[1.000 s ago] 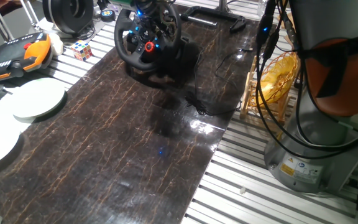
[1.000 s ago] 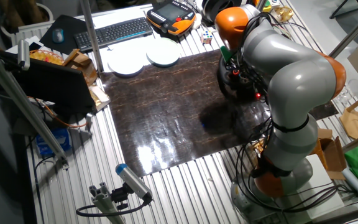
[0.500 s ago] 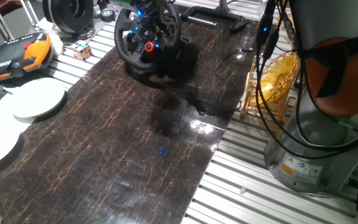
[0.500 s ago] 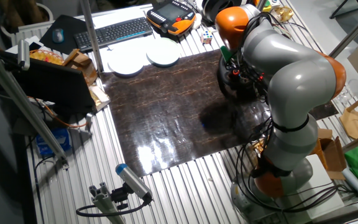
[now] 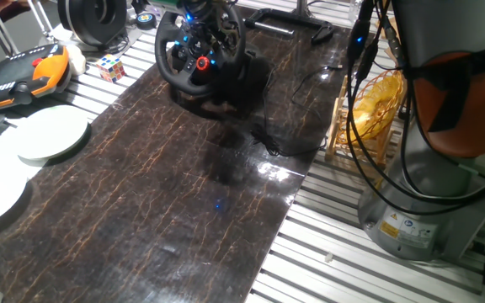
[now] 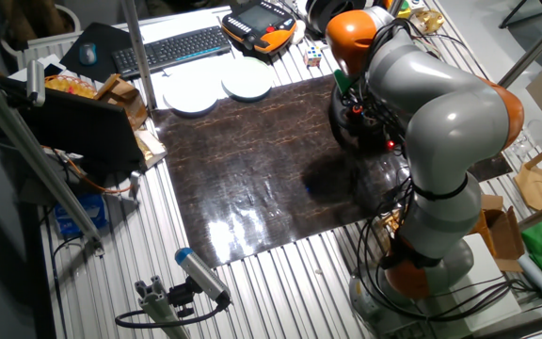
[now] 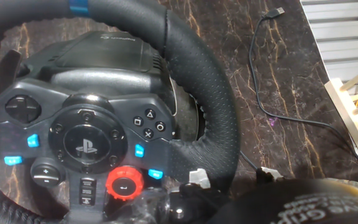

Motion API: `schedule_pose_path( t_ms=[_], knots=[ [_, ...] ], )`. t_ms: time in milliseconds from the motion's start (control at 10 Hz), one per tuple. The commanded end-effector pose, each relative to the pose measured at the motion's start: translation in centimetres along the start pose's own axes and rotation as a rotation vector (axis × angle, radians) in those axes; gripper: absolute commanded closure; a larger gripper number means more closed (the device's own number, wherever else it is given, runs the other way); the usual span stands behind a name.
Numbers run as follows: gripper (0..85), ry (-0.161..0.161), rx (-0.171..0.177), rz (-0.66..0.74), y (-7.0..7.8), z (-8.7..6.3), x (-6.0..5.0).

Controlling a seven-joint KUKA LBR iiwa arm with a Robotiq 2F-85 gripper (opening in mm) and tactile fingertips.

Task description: Rotate the steering wheel 90 degrees counterclockwise

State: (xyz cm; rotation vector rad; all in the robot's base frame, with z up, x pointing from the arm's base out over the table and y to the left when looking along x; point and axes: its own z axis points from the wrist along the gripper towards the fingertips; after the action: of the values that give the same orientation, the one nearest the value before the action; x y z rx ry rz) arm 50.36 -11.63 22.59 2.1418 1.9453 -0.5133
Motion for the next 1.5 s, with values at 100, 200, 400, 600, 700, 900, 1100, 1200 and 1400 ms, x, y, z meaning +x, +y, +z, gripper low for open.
schedule_pose_path(
  t_ms=[100,200,400,600,700,900,1100,1200,1400],
  knots=[
    [41.7,0.002,-0.008,-0.003,-0.01,0.01,0.00],
    [42.0,0.002,-0.006,0.000,-0.01,0.01,0.00],
    [42.3,0.000,-0.007,-0.003,-0.01,0.01,0.00],
    [43.0,-0.004,-0.007,-0.009,-0.01,0.01,0.00],
    [43.0,0.002,-0.009,-0.011,-0.01,0.01,0.00],
    [43.3,0.000,0.000,-0.009,-0.01,0.01,0.00],
    [43.3,-0.021,-0.005,-0.011,-0.01,0.01,0.00],
    [43.3,-0.018,-0.005,-0.015,-0.01,0.01,0.00],
    [43.3,-0.029,-0.005,-0.027,-0.18,-0.03,-0.06]
  ],
)
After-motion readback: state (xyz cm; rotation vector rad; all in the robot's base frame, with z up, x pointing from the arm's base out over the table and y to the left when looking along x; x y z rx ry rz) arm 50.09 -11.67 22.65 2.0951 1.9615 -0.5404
